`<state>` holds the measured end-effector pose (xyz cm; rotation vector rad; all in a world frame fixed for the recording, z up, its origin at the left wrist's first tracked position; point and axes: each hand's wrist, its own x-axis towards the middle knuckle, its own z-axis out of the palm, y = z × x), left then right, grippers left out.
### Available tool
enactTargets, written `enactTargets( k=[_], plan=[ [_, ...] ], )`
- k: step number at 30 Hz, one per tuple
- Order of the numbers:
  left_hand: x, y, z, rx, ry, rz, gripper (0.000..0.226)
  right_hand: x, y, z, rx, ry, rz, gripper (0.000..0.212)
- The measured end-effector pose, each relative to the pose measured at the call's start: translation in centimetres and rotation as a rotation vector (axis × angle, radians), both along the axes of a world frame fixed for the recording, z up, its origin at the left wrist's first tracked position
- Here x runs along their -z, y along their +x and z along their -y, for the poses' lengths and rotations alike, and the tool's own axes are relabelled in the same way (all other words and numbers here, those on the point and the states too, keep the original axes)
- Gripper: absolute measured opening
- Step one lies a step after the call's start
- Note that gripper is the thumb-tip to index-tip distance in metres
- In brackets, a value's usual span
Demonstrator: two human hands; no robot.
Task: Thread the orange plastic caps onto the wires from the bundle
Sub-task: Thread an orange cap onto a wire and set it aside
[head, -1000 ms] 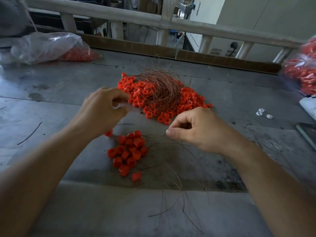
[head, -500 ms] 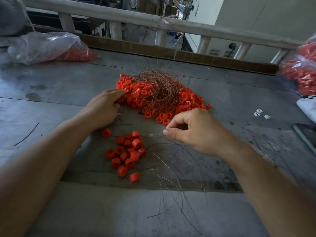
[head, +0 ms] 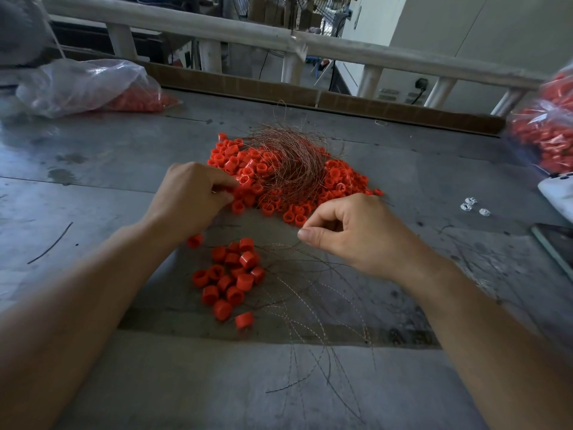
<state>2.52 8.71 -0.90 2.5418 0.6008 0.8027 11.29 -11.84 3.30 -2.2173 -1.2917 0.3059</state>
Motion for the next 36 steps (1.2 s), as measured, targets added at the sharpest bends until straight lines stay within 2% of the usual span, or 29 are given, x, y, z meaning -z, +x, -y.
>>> enactTargets(
  k=[5, 11, 15, 19, 26, 36],
  plan=[
    [-1.2, -0.7, 0.7, -0.017, -0.067, 0.043, 0.034, -0.1, 0.3, 0.1, 0.033, 0.029, 0.021, 0.010],
    [-2.0, -1.3, 2.2, 0.062, -0.108, 0.062, 0.015, 0.2, 0.8, 0.0, 0.105, 0.051, 0.130, 0.012],
    [-2.0, -1.4, 3.1, 0.124, -0.110, 0.017, 0.015, 0.6, 1.9, -0.2, 0.193, 0.108, 0.246, 0.012],
    [-2.0, -1.3, 3.5, 0.154, -0.073, 0.003, 0.017, 1.4, 3.5, -0.6, 0.233, 0.083, 0.327, 0.024],
    [-2.0, -1.5, 3.7, 0.180, -0.047, 0.019, 0.018, 2.7, 4.1, -1.5, 0.158, -0.067, 0.325, 0.043],
    [-2.2, -1.6, 3.9, 0.200, -0.062, 0.020, 0.017, 1.5, 3.2, -0.9, 0.178, 0.061, 0.343, 0.037]
  ],
)
